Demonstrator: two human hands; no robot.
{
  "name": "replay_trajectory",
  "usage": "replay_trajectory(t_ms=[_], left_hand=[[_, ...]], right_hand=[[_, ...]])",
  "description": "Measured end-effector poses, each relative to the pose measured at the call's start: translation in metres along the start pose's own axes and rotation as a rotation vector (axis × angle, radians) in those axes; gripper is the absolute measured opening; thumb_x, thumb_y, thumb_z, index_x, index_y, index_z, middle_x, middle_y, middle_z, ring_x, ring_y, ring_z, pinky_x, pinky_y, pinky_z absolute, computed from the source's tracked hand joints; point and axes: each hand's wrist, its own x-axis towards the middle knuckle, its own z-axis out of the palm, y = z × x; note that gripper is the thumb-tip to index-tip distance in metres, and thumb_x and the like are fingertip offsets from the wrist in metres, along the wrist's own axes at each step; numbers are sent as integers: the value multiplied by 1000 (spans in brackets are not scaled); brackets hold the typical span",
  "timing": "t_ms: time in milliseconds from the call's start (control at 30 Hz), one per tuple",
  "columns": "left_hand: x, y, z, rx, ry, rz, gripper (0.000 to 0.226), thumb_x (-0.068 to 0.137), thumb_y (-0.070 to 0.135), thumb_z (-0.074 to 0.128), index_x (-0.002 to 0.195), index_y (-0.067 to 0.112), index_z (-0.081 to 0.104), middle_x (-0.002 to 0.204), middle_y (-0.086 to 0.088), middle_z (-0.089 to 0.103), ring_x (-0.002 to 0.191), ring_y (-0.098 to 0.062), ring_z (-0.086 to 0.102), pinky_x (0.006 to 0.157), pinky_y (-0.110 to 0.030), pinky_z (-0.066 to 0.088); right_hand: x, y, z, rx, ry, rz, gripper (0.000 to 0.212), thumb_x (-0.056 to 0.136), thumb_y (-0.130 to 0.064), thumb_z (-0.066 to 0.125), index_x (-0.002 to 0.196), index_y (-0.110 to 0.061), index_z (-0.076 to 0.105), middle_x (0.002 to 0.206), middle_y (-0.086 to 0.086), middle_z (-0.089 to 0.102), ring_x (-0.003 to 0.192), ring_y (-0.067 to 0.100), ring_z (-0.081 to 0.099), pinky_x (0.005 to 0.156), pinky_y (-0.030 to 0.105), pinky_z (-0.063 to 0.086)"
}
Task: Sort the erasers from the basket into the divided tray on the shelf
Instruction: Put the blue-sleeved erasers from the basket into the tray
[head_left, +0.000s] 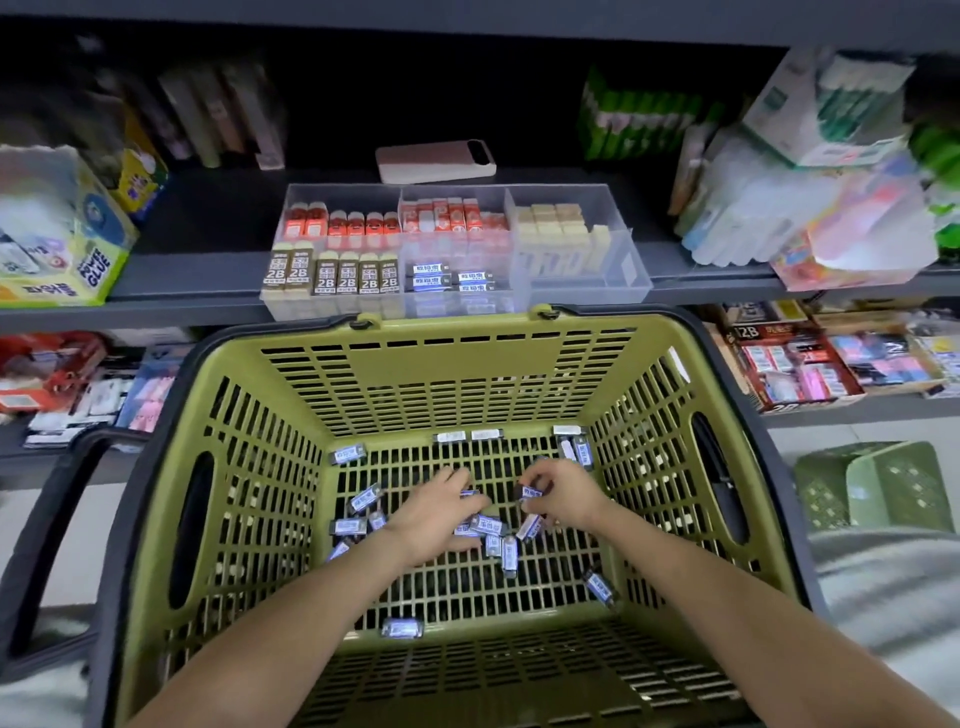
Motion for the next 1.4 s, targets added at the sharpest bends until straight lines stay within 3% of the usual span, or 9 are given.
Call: replay_trajectory(t_ms=[133,267,333,433,567,833,1133,1300,1400], left_hand=[[-4,4,-17,-430,54,-177,48,84,44,66,126,23,55,114,-4,50,103,-17,49,89,-28,45],[-16,14,-59,-1494,31,-490,38,77,29,70,111,16,58,109,-13,56,84,-18,62,73,-27,55],[-19,18,-84,-1962,42,-477,30,79,12,66,107,5,58,109,-18,55,87,-29,65,74,-32,56],[-23,25,-129,-2246,-2,-288,28,69,2,62,97,0,67,101,-25,65,91,-41,65,74,-40,57],[-25,38,-170,-2123,105,-234,16,75,8,67,90,6,70,92,-18,70,85,-34,68,65,-31,57],[-31,22,-215,-2036,419,-206,39,72,10,68,108,3,58,90,-17,73,76,-28,72,57,-21,55],[-42,-15,-255,-1785,736,-134,46,77,33,66,113,5,55,86,-12,71,58,-16,62,49,-20,50],[-43,-15,-247,-1764,741,-114,37,78,31,63,106,8,53,83,-14,70,56,-19,59,46,-23,47],[-44,-15,-242,-1752,710,-99,46,75,34,65,110,7,51,85,-15,69,57,-20,59,47,-24,48]], right_hand=[[0,-16,-10,313,24,46,34,79,0,70,111,-2,59,81,6,61,58,11,54,53,20,49],[-8,-53,-23,661,35,3,27,76,2,72,99,-6,60,68,5,64,48,10,52,48,19,46],[-16,-75,-27,756,71,-86,26,75,2,73,95,-9,62,62,1,64,43,9,50,46,19,44],[-34,-100,-33,766,139,-244,26,75,-2,74,96,-12,64,78,4,62,46,10,52,50,21,47],[-55,-127,-36,652,316,-409,21,79,-5,72,91,-19,61,79,1,60,52,10,58,48,27,51],[-58,-174,-75,562,576,-570,9,83,-22,69,89,-27,63,77,-13,61,71,4,56,67,12,46],[-16,-209,-132,397,209,-437,19,85,-5,65,103,-9,62,74,12,62,56,18,65,64,25,57],[-2,-210,-144,407,164,-397,33,71,-12,78,97,-6,58,57,-2,64,48,9,54,46,19,43],[4,-214,-148,172,231,-404,27,64,-18,84,82,-16,65,56,-7,65,49,3,55,52,18,43]])
